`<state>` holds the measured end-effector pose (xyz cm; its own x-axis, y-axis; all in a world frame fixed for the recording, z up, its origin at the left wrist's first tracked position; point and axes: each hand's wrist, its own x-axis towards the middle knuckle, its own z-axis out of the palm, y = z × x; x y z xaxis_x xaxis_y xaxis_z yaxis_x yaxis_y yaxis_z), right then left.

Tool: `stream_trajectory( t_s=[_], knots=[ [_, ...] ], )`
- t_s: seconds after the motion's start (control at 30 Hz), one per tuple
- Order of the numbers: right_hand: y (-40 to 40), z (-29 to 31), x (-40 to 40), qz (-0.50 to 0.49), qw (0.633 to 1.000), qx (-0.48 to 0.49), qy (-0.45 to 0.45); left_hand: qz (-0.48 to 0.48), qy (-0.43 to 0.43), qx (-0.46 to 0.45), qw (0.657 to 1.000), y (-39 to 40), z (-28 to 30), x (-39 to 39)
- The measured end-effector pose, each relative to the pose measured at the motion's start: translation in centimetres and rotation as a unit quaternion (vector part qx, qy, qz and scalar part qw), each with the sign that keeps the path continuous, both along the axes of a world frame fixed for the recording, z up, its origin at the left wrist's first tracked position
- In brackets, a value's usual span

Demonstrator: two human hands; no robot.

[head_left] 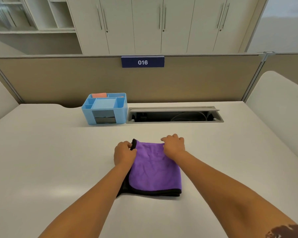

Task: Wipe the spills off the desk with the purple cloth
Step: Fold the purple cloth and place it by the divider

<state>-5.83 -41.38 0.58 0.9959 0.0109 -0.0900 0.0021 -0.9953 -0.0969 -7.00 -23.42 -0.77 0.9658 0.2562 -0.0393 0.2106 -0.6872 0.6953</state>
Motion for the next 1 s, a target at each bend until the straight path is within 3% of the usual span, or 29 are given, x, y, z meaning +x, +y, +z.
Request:
stream_trajectory(
  t_s=[0.1,0.2,0.37,0.53,0.63,0.7,0.77,0.83,1.0],
  knots=[
    [-0.6,-0.1,0.9,-0.019,0.999,0.024,0.016,-0.016,-0.005,-0.070,0.997,0.3,-0.2,0.9],
    [-1.6,0.0,1.5,-0.042,0.997,0.058,0.014,-0.023,-0.010,-0.079,0.997,0.9,-0.9,1.6],
    [-1.8,-1.4,1.6,-0.087,0.995,0.046,0.008,-0.049,-0.014,0.008,0.999,0.5,-3.1,2.2],
    [-1.1,-2.6,0.5,-0.123,0.989,0.066,-0.038,-0.132,-0.032,0.157,0.978,0.2,-3.7,1.5],
    [-0.5,-2.8,-0.8,-0.148,0.977,0.128,-0.083,-0.078,-0.025,0.226,0.971,-0.2,-3.2,1.3],
    [0.5,-3.5,-2.2,-0.112,0.980,0.131,-0.098,-0.050,-0.071,0.228,0.970,-1.0,-2.8,0.6],
    [1.9,-4.7,-3.7,-0.066,0.988,0.115,-0.078,-0.137,-0.122,0.256,0.949,-2.2,-3.4,-0.7],
    [2.6,-5.7,-4.4,-0.051,0.993,0.100,-0.043,-0.238,-0.088,0.284,0.925,-2.9,-4.7,-2.1],
    [1.6,-5.8,-4.3,-0.053,0.995,0.080,-0.019,-0.245,0.007,0.295,0.924,-1.1,-5.5,-2.1]
  ],
)
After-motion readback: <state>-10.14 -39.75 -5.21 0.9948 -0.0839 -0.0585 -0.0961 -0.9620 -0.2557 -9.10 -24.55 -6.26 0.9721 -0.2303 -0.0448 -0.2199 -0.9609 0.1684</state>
